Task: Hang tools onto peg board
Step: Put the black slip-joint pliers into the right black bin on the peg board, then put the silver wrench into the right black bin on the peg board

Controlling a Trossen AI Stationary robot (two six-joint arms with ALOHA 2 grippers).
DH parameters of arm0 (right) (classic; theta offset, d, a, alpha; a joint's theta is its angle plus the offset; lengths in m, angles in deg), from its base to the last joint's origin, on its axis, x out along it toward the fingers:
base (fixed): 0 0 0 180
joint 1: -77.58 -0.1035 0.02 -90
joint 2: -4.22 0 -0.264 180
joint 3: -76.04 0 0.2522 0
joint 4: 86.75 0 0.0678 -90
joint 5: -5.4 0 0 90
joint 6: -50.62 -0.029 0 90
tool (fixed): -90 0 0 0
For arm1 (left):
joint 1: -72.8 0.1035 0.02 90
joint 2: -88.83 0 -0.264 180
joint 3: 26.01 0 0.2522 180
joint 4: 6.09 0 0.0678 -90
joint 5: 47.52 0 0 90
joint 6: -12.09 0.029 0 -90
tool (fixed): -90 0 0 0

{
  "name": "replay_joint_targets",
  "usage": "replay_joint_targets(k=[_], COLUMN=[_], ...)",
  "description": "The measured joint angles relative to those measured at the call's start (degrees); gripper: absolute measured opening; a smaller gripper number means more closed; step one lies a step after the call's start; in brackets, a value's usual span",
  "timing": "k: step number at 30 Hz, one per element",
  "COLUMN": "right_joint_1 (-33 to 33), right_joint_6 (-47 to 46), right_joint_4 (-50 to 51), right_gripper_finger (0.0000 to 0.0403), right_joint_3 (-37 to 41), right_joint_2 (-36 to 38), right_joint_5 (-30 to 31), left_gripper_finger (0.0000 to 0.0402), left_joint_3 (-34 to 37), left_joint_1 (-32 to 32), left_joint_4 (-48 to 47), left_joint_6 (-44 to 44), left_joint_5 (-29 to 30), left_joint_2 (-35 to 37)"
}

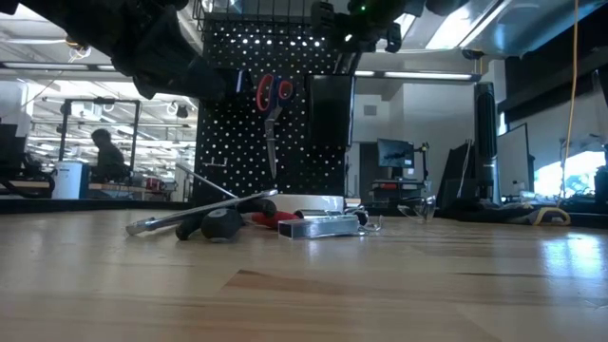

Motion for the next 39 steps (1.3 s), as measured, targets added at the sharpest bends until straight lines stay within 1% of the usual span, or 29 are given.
replay_joint_targets(k=[6, 13, 17, 21, 25, 30, 32, 35, 39], right_joint_1=[-1.71, -6.36, -11.59, -19.29, -27.72, -36.6, -39.09, -41.91, -43.87], right_joint_6=[2.22, 9.79, 11.97, 13.19, 8.16, -0.65, -4.85, -10.83, -19.39], right_joint_4=[-2.11, -2.48, 0.22, 9.6, 21.81, 34.55, 38.71, 45.68, 52.75], right_gripper_finger=[0.0147, 0.0147, 0.0147, 0.0147, 0.0147, 0.0147, 0.0147, 0.0147, 0.0147], right_joint_3=[0.0, 0.0, -0.02, -0.09, -0.09, -0.09, -0.09, -0.07, -0.07], right_joint_2=[0.92, 4.57, 8.14, 12.22, 14.92, 14.97, 14.67, 14.11, 13.19], right_joint_5=[0.29, 0.55, -0.06, -0.02, -1.59, -5.19, -7.18, -11.81, -16.67], left_gripper_finger=[0.012, 0.012, 0.012, 0.012, 0.012, 0.012, 0.012, 0.012, 0.012], left_joint_3=[0.0, 0.0, 0.0, 0.0, 0.0, 0.0, 0.0, 0.0, 0.0], left_joint_1=[-0.01, -0.01, -0.11, -0.23, -0.27, -0.49, -0.67, -0.71, -0.71], left_joint_4=[-0.01, 0.01, -0.01, -0.03, -0.01, -0.02, 0.01, 0.01, 0.02], left_joint_6=[0.0, -0.24, -0.64, -1.26, -1.44, -2.09, -2.32, -2.47, -2.46], left_joint_5=[0.0, 0.0, -0.02, -0.02, -0.04, -0.04, -0.04, -0.04, -0.05], left_joint_2=[-0.01, -0.04, -0.04, -0.04, -0.04, -0.04, -0.04, -0.04, -0.04])
